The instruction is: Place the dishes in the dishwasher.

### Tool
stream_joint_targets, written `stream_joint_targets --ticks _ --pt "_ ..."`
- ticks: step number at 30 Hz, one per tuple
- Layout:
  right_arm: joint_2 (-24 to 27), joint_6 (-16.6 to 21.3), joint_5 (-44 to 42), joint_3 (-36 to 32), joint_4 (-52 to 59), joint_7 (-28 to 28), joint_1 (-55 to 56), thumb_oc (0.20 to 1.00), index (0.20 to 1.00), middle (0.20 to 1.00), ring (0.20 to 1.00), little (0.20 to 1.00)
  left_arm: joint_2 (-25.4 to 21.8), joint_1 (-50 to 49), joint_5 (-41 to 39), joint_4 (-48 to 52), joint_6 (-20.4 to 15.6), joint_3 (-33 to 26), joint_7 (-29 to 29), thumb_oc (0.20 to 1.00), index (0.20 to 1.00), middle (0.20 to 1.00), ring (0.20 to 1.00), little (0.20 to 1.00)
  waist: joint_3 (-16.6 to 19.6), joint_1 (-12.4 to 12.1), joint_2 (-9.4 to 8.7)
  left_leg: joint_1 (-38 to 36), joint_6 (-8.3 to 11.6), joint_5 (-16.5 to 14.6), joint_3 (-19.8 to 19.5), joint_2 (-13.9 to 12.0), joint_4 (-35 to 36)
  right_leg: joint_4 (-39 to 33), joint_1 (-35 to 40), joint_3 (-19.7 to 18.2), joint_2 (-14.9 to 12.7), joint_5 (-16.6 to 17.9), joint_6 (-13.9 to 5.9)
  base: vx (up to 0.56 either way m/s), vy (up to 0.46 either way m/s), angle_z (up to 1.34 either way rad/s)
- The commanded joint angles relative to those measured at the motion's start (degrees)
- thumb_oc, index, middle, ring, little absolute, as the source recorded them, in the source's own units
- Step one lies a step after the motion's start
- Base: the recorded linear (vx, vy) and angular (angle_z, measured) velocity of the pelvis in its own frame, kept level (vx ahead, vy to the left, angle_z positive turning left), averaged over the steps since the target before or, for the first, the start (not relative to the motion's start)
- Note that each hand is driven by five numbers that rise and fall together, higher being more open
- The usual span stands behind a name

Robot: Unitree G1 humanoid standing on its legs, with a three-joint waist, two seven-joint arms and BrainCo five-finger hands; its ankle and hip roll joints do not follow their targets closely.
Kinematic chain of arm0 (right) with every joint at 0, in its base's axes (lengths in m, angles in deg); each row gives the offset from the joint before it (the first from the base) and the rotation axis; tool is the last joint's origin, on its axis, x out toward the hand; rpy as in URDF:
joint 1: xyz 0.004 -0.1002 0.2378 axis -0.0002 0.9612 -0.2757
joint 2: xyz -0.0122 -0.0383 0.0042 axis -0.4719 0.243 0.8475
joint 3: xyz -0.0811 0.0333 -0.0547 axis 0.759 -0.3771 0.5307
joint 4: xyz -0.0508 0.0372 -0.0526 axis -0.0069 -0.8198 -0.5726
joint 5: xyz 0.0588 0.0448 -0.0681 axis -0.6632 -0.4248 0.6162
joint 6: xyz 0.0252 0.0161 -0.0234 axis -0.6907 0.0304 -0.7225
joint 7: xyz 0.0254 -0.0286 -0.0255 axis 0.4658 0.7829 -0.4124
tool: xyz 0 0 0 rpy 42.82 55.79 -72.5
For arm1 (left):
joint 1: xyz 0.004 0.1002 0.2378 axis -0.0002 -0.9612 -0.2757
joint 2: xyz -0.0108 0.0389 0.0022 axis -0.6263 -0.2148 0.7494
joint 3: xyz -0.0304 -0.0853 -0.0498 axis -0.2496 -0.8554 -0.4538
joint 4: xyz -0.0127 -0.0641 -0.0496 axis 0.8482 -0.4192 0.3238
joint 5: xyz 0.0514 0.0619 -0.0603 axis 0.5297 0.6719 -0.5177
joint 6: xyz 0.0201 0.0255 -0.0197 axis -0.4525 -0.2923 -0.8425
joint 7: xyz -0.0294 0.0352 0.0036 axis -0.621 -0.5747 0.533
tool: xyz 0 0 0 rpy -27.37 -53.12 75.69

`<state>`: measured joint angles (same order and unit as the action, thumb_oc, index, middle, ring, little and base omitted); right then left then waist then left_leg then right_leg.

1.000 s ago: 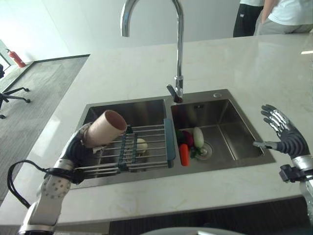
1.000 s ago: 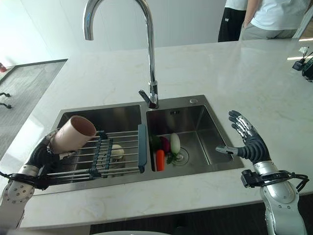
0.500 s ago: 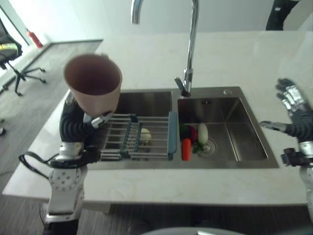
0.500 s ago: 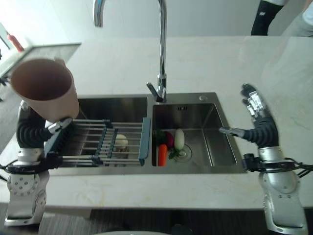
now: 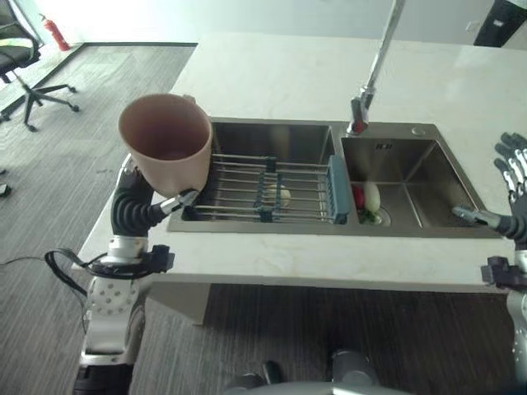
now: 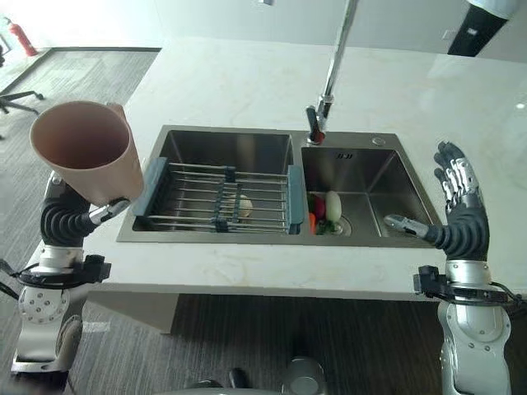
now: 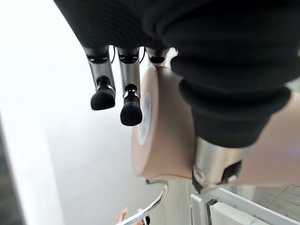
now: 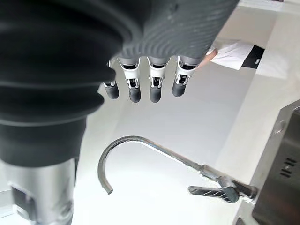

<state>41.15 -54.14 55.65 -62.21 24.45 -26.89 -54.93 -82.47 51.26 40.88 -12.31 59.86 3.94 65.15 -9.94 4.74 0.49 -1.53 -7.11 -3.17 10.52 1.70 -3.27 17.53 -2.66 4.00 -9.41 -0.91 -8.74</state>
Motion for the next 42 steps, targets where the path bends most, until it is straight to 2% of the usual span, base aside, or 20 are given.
stream_joint_targets --ticks 1,3,8,11,15,16,18,19,20,21,23,27,28,31,33,34,35,37,38,42 --pt "2.1 4.4 3.5 1.9 0.7 5.7 -4.3 1.000 1.000 1.000 1.000 1.000 -2.3 4.8 1.8 3.2 -3.1 2.2 3.8 0.200 0.200 0.200 0.200 0.200 2.0 0.5 0.14 -7.3 4.49 -3.5 -8.6 -0.9 7.6 -4.9 2.9 -5.4 6.6 -4.4 0.94 -0.23 -0.229 0.53" --pt "3.3 4.9 2.5 2.6 0.6 6.4 -4.8 1.000 1.000 1.000 1.000 1.000 -2.6 5.1 -0.8 3.9 -2.7 2.3 4.7 0.200 0.200 0.200 0.200 0.200 2.6 -0.9 -0.74 -6.4 5.05 -3.3 -10.7 -0.5 6.3 -8.0 4.9 -4.7 6.6 -4.7 1.48 -0.18 -0.306 1.16" --pt "4.3 5.7 0.7 4.6 3.4 -0.1 -6.2 1.000 1.000 1.000 1.000 1.000 0.1 1.2 -3.6 7.2 -4.1 -0.7 4.3 0.200 0.200 0.200 0.200 0.200 2.4 -4.0 -1.05 -4.8 8.04 -2.8 -11.0 -2.8 3.8 -15.4 9.8 -2.2 8.1 -7.4 3.77 -0.12 -0.343 0.27" --pt "6.0 4.5 0.3 5.3 6.6 0.1 -5.0 1.000 1.000 1.000 1.000 1.000 1.4 -1.8 -6.6 9.6 -0.8 -1.2 1.1 0.200 0.200 0.200 0.200 0.200 1.5 -6.4 -1.21 0.0 11.64 1.3 -9.0 -5.7 3.8 -21.7 12.6 2.0 8.0 -5.8 4.39 -0.13 -0.272 0.26" --pt "7.9 5.0 2.8 4.3 5.7 2.4 -4.8 1.000 1.000 1.000 1.000 1.000 0.7 -1.5 -11.8 7.8 -1.0 -0.9 -1.9 0.200 0.200 0.200 0.200 0.200 0.8 -5.8 -0.53 3.5 13.30 3.8 -1.7 -8.1 4.3 -22.5 12.7 7.4 7.2 -5.8 4.77 -0.23 -0.065 0.99" --pt "8.7 5.7 1.8 3.0 5.5 2.3 -4.1 1.000 1.000 1.000 1.000 1.000 0.9 -1.6 -12.8 7.7 -1.5 -1.3 -3.2 0.200 0.200 0.200 0.200 0.200 0.8 -4.9 -1.25 2.8 12.87 1.7 2.0 -8.7 1.0 -22.5 12.2 9.6 6.1 -5.5 4.82 -0.36 0.067 1.48" --pt "10.1 7.3 0.2 -0.2 5.0 2.9 -2.5 1.000 1.000 1.000 1.000 1.000 1.5 -3.6 -15.0 9.3 -2.0 -2.8 -4.9 0.200 0.200 0.200 0.200 0.200 0.9 -4.1 -2.63 1.2 11.63 -3.6 2.1 -8.0 -6.2 -22.3 10.3 10.5 4.4 -3.5 4.72 -0.33 0.124 1.32" --pt "10.3 7.2 0.2 -0.9 4.8 4.0 -2.3 1.000 1.000 1.000 1.000 1.000 1.6 -4.1 -15.4 9.6 -1.9 -3.2 -5.1 0.200 0.200 0.200 0.200 0.200 1.0 -3.9 -2.69 0.7 11.56 -4.2 2.0 -8.3 -6.9 -22.1 10.0 10.6 4.2 -3.2 4.68 -0.23 0.166 1.18" --pt "10.4 6.6 0.6 -1.7 4.5 5.4 -2.2 1.000 1.000 1.000 1.000 1.000 1.6 -4.2 -16.2 9.7 -1.9 -3.4 -5.6 0.200 0.200 0.200 0.200 0.200 1.4 -3.5 -2.49 -0.9 11.66 -4.5 2.5 -9.3 -6.4 -21.9 9.5 11.3 3.9 -3.0 4.57 -0.28 0.385 1.10" --pt "9.7 6.5 3.1 -2.3 3.8 8.2 -3.0 1.000 1.000 1.000 1.000 1.000 1.6 -3.3 -16.8 9.7 -1.6 -2.8 -5.6 0.200 0.200 0.200 0.200 0.200 2.6 -2.4 -1.39 -4.9 13.43 -2.4 5.4 -13.4 -2.2 -21.8 8.8 14.4 3.1 -2.8 4.46 -0.31 0.499 0.97" --pt "9.3 6.0 5.3 -1.9 3.2 9.9 -4.0 1.000 1.000 1.000 1.000 1.000 2.0 -2.1 -16.3 9.3 -1.5 -1.0 -5.0 0.200 0.200 0.200 0.200 0.200 3.4 -2.3 -0.63 -6.6 14.94 -0.8 6.9 -15.2 0.3 -22.2 8.7 16.9 1.8 -2.1 3.64 -0.23 0.484 1.11" --pt "7.5 2.7 7.0 -1.5 1.7 14.0 -5.1 1.000 1.000 1.000 1.000 1.000 1.3 -1.4 -18.6 9.4 0.6 -1.6 -6.8 0.200 0.200 0.200 0.200 0.200 3.5 -2.4 0.65 -8.9 14.02 -3.0 8.0 -12.0 5.4 -21.5 6.2 19.0 -4.6 2.8 -2.57 -0.13 0.622 0.95" --pt "7.3 2.9 7.0 -1.4 1.6 13.7 -5.2 1.000 1.000 1.000 1.000 1.000 1.2 -1.5 -18.6 9.5 0.8 -1.7 -6.8 0.200 0.200 0.200 0.200 0.200 3.5 -2.4 0.59 -8.9 13.87 -3.1 7.8 -11.7 5.6 -21.5 6.1 19.0 -5.0 3.0 -2.84 -0.06 0.699 0.77" --pt "2.2 3.2 6.9 -0.8 2.6 10.4 -2.0 1.000 1.000 1.000 1.000 1.000 1.6 -2.8 -19.4 11.7 3.6 -3.7 -8.7 0.200 0.200 0.200 0.200 0.200 2.2 -3.6 0.28 -9.3 11.07 -5.5 3.2 -5.9 8.1 -17.5 3.3 18.4 -10.8 7.6 -4.34 -0.06 0.689 0.95" --pt "0.2 2.3 7.0 -0.4 3.6 8.9 -0.2 1.000 1.000 1.000 1.000 1.000 1.6 -2.6 -18.8 11.9 4.2 -3.4 -8.7 0.200 0.200 0.200 0.200 0.200 2.1 -2.4 0.48 -8.1 9.32 -5.7 -0.1 -4.6 8.3 -15.4 0.5 13.7 -9.1 6.1 -3.70 -0.08 0.476 1.13" --pt "-0.3 2.2 6.2 -0.2 3.2 8.9 0.6 1.000 1.000 1.000 1.000 1.000 1.3 -1.5 -18.9 10.7 3.9 -2.4 -9.2 0.200 0.200 0.200 0.200 0.200 2.2 -1.2 0.71 -7.2 8.10 -5.4 -2.2 -4.3 8.3 -13.1 -0.9 9.7 -5.7 3.2 -2.95 -0.05 0.276 0.91" --pt "-0.3 2.3 6.0 -0.2 3.2 8.9 0.6 1.000 1.000 1.000 1.000 1.000 1.3 -1.4 -18.8 10.6 3.8 -2.3 -9.2 0.200 0.200 0.200 0.200 0.200 2.2 -1.2 0.72 -7.0 8.06 -5.3 -2.4 -4.3 8.3 -12.8 -1.2 9.5 -5.5 3.0 -2.85 0.01 0.249 1.57" --pt "-0.1 3.7 4.9 0.2 1.7 9.1 1.7 1.000 1.000 1.000 1.000 1.000 1.4 0.3 -17.7 8.6 2.1 0.7 -9.3 0.200 0.200 0.200 0.200 0.200 2.5 -0.1 0.92 -5.3 6.92 -4.1 -6.0 -3.7 8.3 -10.8 -0.8 4.1 1.9 -2.3 -1.27 0.08 0.187 1.48" --pt "0.8 3.4 4.3 0.5 2.0 9.3 1.7 1.000 1.000 1.000 1.000 1.000 1.2 0.5 -17.0 8.4 1.3 1.7 -8.4 0.200 0.200 0.200 0.200 0.200 2.8 -0.1 0.61 -5.1 6.87 -4.0 -6.6 -3.2 8.3 -12.7 0.5 3.3 3.7 -3.1 -0.49 0.12 0.095 0.94" --pt "2.6 4.0 3.1 1.0 2.7 6.5 2.3 1.000 1.000 1.000 1.000 1.000 1.5 -1.5 -16.6 8.9 -0.1 1.6 -7.2 0.200 0.200 0.200 0.200 0.200 2.7 -1.3 0.05 -5.2 6.62 -4.1 -6.9 -2.1 8.3 -16.6 3.4 2.9 4.8 -3.0 0.10 0.03 -0.042 0.72"
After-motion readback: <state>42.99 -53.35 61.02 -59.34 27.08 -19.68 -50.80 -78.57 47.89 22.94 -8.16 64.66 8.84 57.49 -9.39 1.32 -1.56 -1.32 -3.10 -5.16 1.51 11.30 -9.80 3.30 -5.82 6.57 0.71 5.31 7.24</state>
